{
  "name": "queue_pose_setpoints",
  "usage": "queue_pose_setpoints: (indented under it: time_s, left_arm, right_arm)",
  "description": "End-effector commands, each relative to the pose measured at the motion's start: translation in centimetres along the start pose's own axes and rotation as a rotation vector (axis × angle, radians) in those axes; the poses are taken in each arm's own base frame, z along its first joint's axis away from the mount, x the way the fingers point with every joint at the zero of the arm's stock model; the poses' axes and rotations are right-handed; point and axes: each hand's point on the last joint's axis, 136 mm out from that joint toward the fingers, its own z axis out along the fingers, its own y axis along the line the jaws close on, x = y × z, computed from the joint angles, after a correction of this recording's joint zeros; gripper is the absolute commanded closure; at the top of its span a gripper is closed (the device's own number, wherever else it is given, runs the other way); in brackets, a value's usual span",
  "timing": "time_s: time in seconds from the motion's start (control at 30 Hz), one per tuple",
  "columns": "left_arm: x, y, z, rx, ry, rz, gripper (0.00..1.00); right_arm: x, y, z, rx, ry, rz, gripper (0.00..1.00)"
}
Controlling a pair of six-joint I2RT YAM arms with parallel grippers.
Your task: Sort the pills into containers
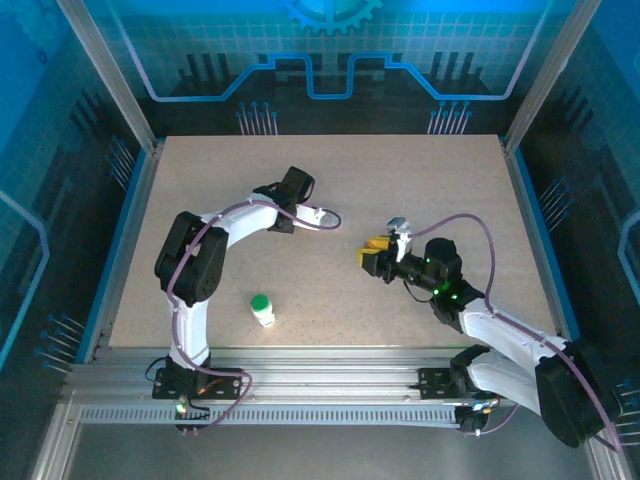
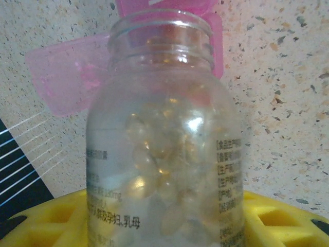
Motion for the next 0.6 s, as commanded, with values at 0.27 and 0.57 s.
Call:
queue_pose_setpoints:
  time_s: [0.27, 0.57]
  left_arm:
    - [0.61, -0.25, -0.84, 0.018, -0.025, -0.095, 1.0]
    - [0.69, -0.87, -0.44, 0.027, -0.037, -0.149, 1.0]
  right_arm:
    - [-0.99, 0.81, 0.36, -0.03, -0.021, -0.02, 1.0]
    - [-0.81, 0.82, 0.57, -0.032, -0.014, -0.02, 1.0]
